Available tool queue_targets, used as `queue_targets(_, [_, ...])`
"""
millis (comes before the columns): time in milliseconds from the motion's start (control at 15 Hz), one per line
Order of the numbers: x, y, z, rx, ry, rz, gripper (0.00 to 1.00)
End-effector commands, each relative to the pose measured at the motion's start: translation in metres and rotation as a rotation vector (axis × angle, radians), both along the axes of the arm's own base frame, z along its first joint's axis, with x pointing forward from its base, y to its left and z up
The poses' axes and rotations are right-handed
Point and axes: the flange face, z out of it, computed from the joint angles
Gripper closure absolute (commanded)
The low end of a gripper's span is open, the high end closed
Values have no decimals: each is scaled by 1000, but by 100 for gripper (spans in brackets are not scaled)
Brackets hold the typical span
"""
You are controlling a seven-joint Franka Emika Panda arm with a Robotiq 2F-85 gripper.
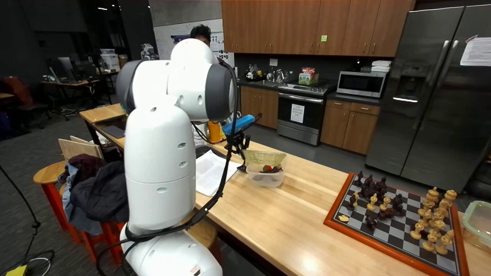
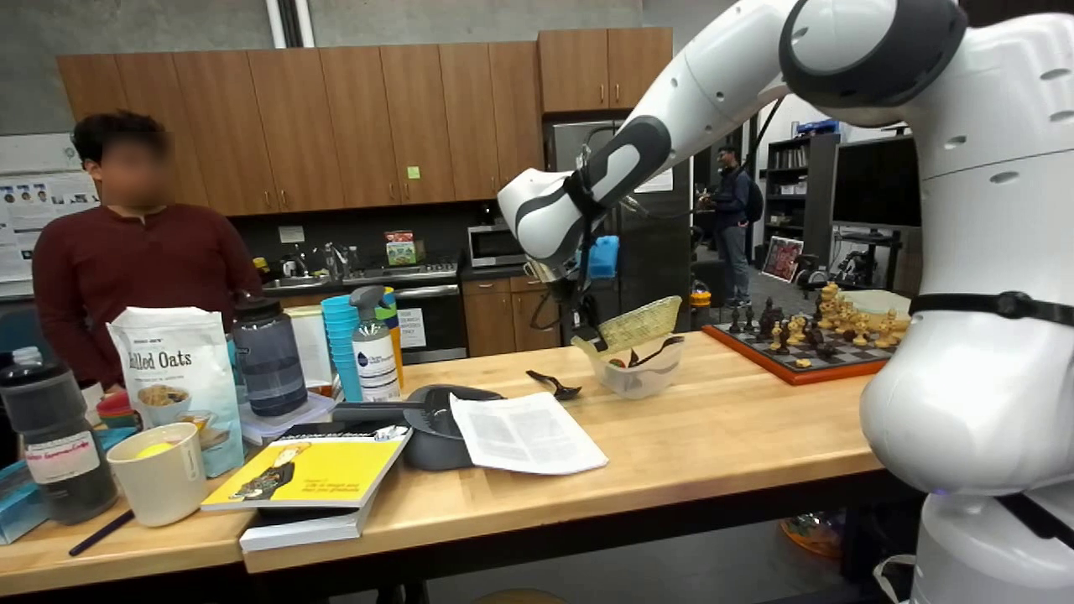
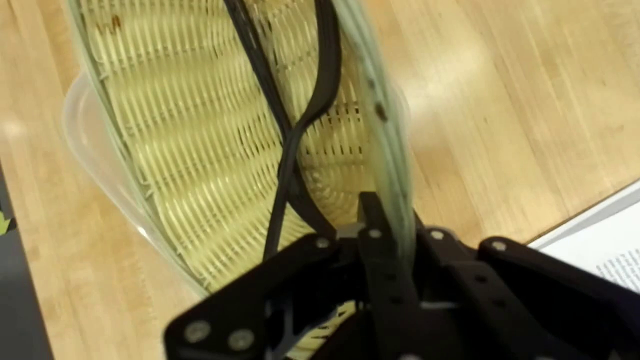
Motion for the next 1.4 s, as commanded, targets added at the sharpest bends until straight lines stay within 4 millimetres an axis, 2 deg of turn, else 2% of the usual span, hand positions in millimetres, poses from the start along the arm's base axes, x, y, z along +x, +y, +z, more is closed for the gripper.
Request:
queue_targets(0, [-41, -25, 7, 95, -121, 46, 98])
queue_targets(267, [-86, -55, -1, 156, -202, 70, 98])
queue_targets(467, [-129, -83, -3, 162, -250, 71, 98])
queue_targets(800, [-180, -106, 2, 134, -299, 76, 98])
queue_targets(1000, [-195, -117, -4, 144, -297, 75, 98])
queue_targets(1067, [-181, -114, 3, 148, -290, 73, 98])
queue_targets(1333, [-175, -124, -8, 175, -266, 73, 98])
